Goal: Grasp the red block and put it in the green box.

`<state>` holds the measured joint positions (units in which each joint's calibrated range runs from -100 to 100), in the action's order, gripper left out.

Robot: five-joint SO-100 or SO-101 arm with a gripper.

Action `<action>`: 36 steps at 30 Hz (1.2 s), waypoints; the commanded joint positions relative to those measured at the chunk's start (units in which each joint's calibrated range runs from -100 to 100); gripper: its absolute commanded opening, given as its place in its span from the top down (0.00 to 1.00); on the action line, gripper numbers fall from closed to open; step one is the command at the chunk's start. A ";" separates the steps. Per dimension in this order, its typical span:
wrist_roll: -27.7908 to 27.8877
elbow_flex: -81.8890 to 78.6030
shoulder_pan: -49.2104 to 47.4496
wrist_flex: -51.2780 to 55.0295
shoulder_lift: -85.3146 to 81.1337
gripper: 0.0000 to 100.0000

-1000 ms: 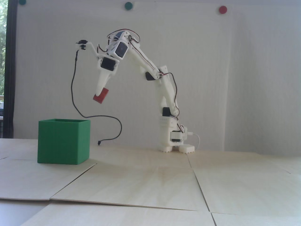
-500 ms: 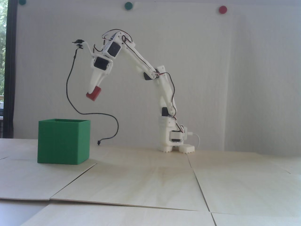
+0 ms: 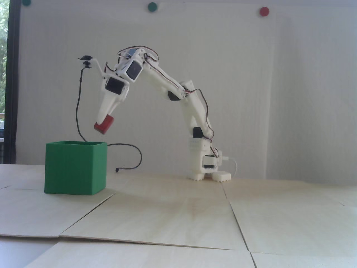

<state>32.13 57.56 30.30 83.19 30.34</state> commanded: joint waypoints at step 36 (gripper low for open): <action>-2.05 4.64 1.74 -18.35 4.20 0.98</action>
<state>30.23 57.56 31.52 67.05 36.32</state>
